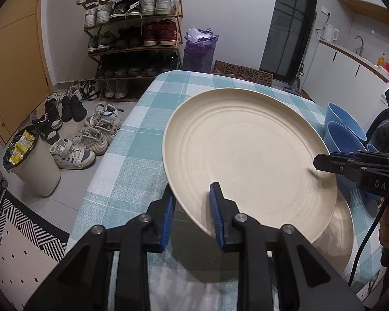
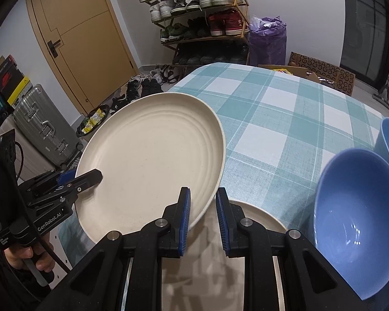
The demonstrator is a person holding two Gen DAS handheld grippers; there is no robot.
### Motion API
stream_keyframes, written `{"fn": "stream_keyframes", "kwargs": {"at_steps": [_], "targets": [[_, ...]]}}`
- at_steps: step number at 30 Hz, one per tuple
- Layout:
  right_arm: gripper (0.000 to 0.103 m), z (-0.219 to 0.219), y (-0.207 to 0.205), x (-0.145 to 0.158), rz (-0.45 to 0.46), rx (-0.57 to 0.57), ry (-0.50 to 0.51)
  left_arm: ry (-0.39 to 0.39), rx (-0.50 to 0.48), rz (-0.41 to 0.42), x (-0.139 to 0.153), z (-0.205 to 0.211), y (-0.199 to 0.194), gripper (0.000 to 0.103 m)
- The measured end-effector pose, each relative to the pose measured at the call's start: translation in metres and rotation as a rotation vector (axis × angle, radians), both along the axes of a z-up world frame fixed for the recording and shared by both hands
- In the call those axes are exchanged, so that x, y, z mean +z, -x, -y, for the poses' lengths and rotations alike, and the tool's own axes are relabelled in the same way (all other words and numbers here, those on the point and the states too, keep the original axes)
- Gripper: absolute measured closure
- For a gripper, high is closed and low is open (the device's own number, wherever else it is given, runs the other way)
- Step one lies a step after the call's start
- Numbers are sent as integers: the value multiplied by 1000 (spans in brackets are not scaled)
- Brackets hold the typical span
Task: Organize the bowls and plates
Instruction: 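Lift the cream plate with both grippers and carry it toward the stack, then lower the held cream plate onto the plate stack with both grippers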
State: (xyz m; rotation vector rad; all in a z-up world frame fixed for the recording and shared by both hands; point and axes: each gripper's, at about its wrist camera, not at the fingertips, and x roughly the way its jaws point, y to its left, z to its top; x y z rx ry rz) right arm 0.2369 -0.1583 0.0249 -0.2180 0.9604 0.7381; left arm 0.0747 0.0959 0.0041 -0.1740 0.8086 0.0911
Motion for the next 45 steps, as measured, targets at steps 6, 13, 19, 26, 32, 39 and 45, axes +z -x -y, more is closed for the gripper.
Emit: {"fn": "stream_keyframes", "kwargs": {"at_steps": [6,13,19,26,32,39,45], "targets": [[82,19,7,3,-1,-25,-15,-2,-29,8,0,13,5,78],[82,38,20,1,5,-50,-9,-7,-61,9,-2,29,13,78],[82,54,30,-2,9,-73,-9,-12,-89,8,-4,41,19,78],[82,70,42,-6,7,-98,-10,-22,-116,3,-6,58,24,78],[82,88,50,-10,-3,-123,-17,-25,-142,-6,-11,69,27,78],[82,104,56,-13,-7,-150,-6,-24,-173,-17,-17,82,28,78],[82,116,58,-17,-14,-167,2,-25,-194,-30,-21,91,28,77]]}}
